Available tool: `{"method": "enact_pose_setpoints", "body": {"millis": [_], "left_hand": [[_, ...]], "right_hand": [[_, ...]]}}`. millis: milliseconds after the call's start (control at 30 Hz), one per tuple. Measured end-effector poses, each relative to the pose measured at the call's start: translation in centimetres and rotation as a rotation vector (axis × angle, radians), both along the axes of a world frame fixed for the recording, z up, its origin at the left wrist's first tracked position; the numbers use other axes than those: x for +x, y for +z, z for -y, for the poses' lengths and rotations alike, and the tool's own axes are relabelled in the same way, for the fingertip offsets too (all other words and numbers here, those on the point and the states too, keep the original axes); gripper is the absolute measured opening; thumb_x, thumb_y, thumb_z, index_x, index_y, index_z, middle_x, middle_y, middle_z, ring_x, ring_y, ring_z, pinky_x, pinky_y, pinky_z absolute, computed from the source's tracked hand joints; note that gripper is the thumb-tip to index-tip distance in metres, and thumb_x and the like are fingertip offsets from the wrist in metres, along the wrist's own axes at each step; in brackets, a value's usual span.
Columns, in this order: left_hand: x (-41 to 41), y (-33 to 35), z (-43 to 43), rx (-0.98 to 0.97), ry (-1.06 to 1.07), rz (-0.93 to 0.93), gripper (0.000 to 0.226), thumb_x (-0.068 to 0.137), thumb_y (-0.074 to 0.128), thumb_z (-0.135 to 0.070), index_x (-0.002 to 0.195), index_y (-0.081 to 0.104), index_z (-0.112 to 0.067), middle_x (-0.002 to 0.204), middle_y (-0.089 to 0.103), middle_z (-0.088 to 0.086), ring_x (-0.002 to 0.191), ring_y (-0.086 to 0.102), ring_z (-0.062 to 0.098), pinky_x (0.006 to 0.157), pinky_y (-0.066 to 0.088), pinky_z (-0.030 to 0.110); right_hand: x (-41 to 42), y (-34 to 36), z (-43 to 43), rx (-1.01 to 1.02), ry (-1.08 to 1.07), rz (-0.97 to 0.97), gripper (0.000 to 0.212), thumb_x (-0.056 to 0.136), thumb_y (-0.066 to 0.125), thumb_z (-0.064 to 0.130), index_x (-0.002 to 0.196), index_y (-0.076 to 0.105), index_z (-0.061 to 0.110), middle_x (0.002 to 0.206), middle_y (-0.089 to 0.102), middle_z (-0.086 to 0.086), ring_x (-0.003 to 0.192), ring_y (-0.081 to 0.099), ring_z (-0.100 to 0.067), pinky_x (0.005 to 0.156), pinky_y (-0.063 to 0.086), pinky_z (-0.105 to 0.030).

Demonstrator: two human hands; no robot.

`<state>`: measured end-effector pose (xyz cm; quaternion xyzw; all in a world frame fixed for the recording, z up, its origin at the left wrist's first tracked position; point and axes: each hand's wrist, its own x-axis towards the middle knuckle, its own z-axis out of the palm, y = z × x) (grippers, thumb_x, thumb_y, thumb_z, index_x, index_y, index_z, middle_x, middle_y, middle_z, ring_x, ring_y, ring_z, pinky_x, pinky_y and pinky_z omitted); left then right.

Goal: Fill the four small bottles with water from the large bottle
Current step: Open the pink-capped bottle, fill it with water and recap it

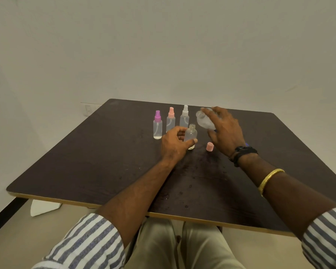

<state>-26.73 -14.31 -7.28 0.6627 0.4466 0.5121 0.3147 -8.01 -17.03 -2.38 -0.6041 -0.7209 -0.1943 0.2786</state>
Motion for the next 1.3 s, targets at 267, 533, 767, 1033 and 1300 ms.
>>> {"method": "enact_pose_setpoints", "body": {"millis": [267, 533, 767, 1033, 1300], "left_hand": [[0.0, -0.4, -0.2, -0.018, 0.002, -0.010, 0.051, 0.075, 0.089, -0.034, 0.116, 0.070, -0.012, 0.108, 0.074, 0.001, 0.094, 0.070, 0.012, 0.083, 0.060, 0.024], [0.1, -0.7, -0.4, -0.027, 0.003, -0.027, 0.053, 0.075, 0.089, -0.036, 0.117, 0.069, -0.012, 0.109, 0.074, 0.001, 0.096, 0.070, 0.012, 0.083, 0.060, 0.023], [0.0, -0.7, -0.3, -0.020, -0.004, -0.025, 0.051, 0.075, 0.089, -0.034, 0.116, 0.069, -0.010, 0.107, 0.074, 0.002, 0.095, 0.070, 0.012, 0.083, 0.060, 0.021], [0.1, -0.7, -0.2, -0.019, 0.004, -0.030, 0.052, 0.076, 0.089, -0.033, 0.117, 0.069, -0.011, 0.110, 0.074, 0.003, 0.096, 0.070, 0.013, 0.084, 0.059, 0.022], [0.2, -0.8, -0.2, -0.013, 0.021, -0.038, 0.050, 0.074, 0.090, -0.031, 0.114, 0.070, -0.010, 0.107, 0.075, 0.003, 0.094, 0.071, 0.014, 0.084, 0.061, 0.027]], "right_hand": [[0.7, -0.5, -1.0, -0.031, -0.037, -0.558, 0.072, 0.086, 0.074, 0.021, 0.148, 0.038, 0.021, 0.140, 0.054, -0.010, 0.125, 0.053, -0.029, 0.104, 0.049, -0.049], [1.2, -0.9, -1.5, -0.044, -0.074, -0.690, 0.074, 0.085, 0.076, 0.026, 0.147, 0.036, 0.021, 0.139, 0.055, -0.009, 0.125, 0.056, -0.031, 0.103, 0.051, -0.053], [1.3, -1.0, -1.1, -0.072, -0.141, -0.690, 0.090, 0.077, 0.080, 0.055, 0.147, 0.035, 0.019, 0.142, 0.053, -0.011, 0.126, 0.055, -0.031, 0.101, 0.052, -0.051], [0.6, -0.6, 1.0, 0.175, -0.228, -0.577, 0.064, 0.080, 0.064, 0.073, 0.107, 0.053, 0.016, 0.099, 0.058, -0.004, 0.085, 0.054, -0.015, 0.068, 0.050, -0.030], [-0.1, -1.8, 2.0, -0.199, -0.109, -0.211, 0.034, 0.093, 0.065, 0.049, 0.107, 0.072, 0.019, 0.104, 0.073, -0.003, 0.092, 0.066, -0.019, 0.081, 0.057, -0.037]]}}
